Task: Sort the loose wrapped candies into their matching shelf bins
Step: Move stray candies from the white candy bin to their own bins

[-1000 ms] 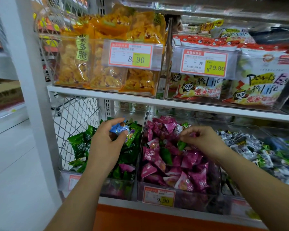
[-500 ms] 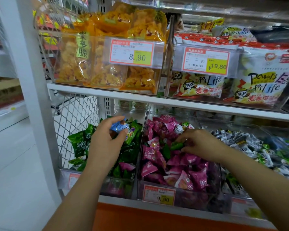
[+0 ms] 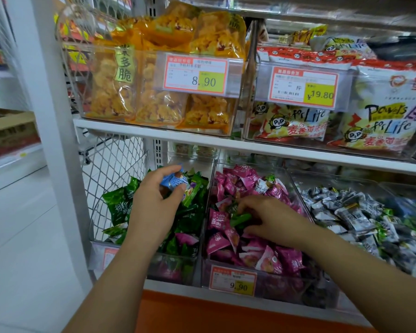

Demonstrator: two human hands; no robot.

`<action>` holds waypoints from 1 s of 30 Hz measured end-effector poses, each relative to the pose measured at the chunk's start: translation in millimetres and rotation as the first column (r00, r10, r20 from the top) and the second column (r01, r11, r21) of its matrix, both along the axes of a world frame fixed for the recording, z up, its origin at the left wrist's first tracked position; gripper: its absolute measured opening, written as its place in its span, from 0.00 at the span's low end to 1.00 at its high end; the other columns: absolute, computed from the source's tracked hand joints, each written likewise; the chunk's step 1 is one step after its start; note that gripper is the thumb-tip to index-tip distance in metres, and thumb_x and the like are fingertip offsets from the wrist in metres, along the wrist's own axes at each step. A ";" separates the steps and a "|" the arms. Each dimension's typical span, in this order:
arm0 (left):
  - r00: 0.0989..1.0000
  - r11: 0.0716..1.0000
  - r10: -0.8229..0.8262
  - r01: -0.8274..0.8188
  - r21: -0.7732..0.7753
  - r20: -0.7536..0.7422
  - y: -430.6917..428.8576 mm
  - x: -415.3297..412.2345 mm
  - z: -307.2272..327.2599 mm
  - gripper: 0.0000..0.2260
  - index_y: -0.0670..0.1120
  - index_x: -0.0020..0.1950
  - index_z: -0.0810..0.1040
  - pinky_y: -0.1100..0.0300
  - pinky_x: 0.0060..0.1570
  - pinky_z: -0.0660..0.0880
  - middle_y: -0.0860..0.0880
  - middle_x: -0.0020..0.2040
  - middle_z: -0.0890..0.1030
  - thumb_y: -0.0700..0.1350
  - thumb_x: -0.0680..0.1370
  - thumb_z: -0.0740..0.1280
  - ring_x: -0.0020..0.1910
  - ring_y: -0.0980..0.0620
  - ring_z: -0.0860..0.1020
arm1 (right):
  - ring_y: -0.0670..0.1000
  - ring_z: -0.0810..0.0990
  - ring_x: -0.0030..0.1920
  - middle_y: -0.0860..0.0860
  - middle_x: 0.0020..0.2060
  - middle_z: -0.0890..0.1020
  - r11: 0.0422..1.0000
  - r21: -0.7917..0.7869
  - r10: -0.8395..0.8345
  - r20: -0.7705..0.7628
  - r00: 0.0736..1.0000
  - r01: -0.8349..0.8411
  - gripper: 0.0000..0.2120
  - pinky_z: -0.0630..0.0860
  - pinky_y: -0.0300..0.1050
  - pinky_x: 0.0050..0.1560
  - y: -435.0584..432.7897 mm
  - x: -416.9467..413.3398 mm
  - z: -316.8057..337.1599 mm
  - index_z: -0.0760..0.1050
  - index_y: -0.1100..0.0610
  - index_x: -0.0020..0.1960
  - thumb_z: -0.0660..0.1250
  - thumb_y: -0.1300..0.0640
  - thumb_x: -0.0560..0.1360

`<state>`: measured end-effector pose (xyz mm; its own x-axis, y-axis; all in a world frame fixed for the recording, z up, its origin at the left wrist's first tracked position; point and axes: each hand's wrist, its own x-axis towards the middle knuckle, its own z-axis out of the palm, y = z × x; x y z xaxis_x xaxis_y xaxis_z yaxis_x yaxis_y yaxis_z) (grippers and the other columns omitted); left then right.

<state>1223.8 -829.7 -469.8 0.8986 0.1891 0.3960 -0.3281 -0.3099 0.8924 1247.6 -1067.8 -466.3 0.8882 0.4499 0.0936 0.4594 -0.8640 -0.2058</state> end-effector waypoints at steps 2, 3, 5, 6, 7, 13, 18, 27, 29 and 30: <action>1.000 1.000 -0.004 0.004 0.002 0.004 0.1 -0.4 0.0 0.14 0.63 0.55 0.74 0.56 0.55 0.74 0.50 0.58 0.78 0.44 0.77 0.68 0.54 0.50 0.78 | 0.44 0.72 0.48 0.45 0.53 0.75 1.000 0.000 0.003 0.002 1.000 -0.003 0.20 0.69 0.35 0.47 0.8 -0.1 -1.9 0.72 0.51 0.59 0.74 0.56 0.70; 1.000 1.000 -0.004 0.004 0.003 0.003 0.0 -0.4 0.1 0.14 0.63 0.55 0.74 0.55 0.55 0.74 0.50 0.58 0.78 0.44 0.77 0.68 0.55 0.50 0.78 | 0.44 0.71 0.47 0.46 0.53 0.75 1.000 -0.001 0.003 0.013 1.000 -0.003 0.20 0.68 0.35 0.45 1.7 -0.2 -2.5 0.72 0.51 0.58 0.74 0.56 0.70; 1.000 1.000 0.005 -0.005 0.011 0.002 0.3 -0.3 0.2 0.13 0.62 0.56 0.74 0.56 0.53 0.73 0.50 0.57 0.78 0.45 0.77 0.68 0.55 0.50 0.78 | 0.45 0.72 0.46 0.47 0.52 0.75 1.000 0.004 -0.011 0.038 0.999 0.011 0.19 0.67 0.36 0.44 4.7 0.8 -4.2 0.71 0.52 0.57 0.74 0.56 0.69; 1.000 1.000 0.010 -0.010 0.015 0.002 0.7 -0.5 0.2 0.13 0.62 0.56 0.74 0.58 0.52 0.73 0.50 0.57 0.78 0.45 0.77 0.68 0.54 0.50 0.78 | 0.45 0.72 0.46 0.47 0.51 0.75 1.000 0.011 -0.023 0.055 0.998 0.023 0.18 0.67 0.37 0.43 6.5 1.2 -4.8 0.71 0.52 0.55 0.74 0.56 0.69; 1.000 1.000 0.016 -0.016 0.013 0.003 1.3 -0.4 0.1 0.13 0.61 0.56 0.74 0.59 0.50 0.73 0.50 0.56 0.79 0.45 0.77 0.68 0.54 0.51 0.78 | 0.45 0.72 0.45 0.47 0.50 0.75 0.999 0.016 -0.032 0.074 0.997 0.031 0.16 0.67 0.36 0.41 8.1 1.6 -5.7 0.71 0.52 0.53 0.74 0.56 0.69; 0.998 0.997 0.067 -0.067 -0.038 -0.004 10.6 0.9 2.1 0.13 0.61 0.56 0.75 0.64 0.40 0.71 0.49 0.54 0.80 0.44 0.76 0.68 0.47 0.52 0.79 | 0.48 0.75 0.45 0.49 0.48 0.78 1.000 0.003 -0.021 0.154 0.988 0.021 0.12 0.74 0.42 0.43 19.1 5.1 -6.7 0.74 0.52 0.54 0.69 0.58 0.71; 0.993 0.989 0.114 -0.115 -0.088 -0.013 23.4 2.1 0.9 0.13 0.59 0.56 0.76 0.62 0.35 0.70 0.45 0.48 0.81 0.43 0.76 0.69 0.42 0.44 0.79 | 0.47 0.73 0.36 0.50 0.37 0.79 0.986 0.166 -0.065 0.329 0.942 0.009 0.09 0.75 0.45 0.49 22.1 5.4 -2.8 0.79 0.58 0.47 0.71 0.65 0.68; 0.985 0.979 0.173 -0.173 -0.105 -0.013 29.1 1.7 0.9 0.13 0.54 0.60 0.77 0.67 0.27 0.69 0.43 0.46 0.81 0.42 0.77 0.68 0.26 0.59 0.69 | 0.52 0.79 0.54 0.52 0.51 0.82 0.935 0.246 0.068 0.582 0.810 -0.255 0.13 0.63 0.55 0.68 84.6 13.7 2.9 0.77 0.57 0.49 0.72 0.67 0.67; 0.984 0.979 0.180 -0.180 -0.093 -0.005 30.5 0.7 1.0 0.13 0.54 0.60 0.76 0.68 0.26 0.68 0.43 0.47 0.81 0.43 0.77 0.67 0.23 0.60 0.68 | 0.53 0.80 0.56 0.52 0.54 0.82 0.966 0.160 0.090 0.527 0.845 -0.202 0.13 0.60 0.57 0.70 93.4 23.4 3.6 0.79 0.56 0.51 0.71 0.67 0.69; 0.983 0.979 0.182 -0.182 -0.090 -0.001 31.3 0.3 1.2 0.13 0.53 0.60 0.76 0.71 0.25 0.67 0.43 0.47 0.81 0.43 0.77 0.67 0.24 0.60 0.69 | 0.53 0.79 0.58 0.51 0.56 0.81 0.982 0.115 0.086 0.431 0.898 -0.149 0.14 0.57 0.56 0.72 95.5 25.6 6.8 0.79 0.55 0.55 0.68 0.66 0.72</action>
<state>1224.1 -798.4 -468.6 0.8433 0.3840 0.3761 -0.2796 -0.2843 0.9171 1273.2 -972.3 -459.5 0.6922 0.5026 0.5180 0.6264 -0.7748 -0.0854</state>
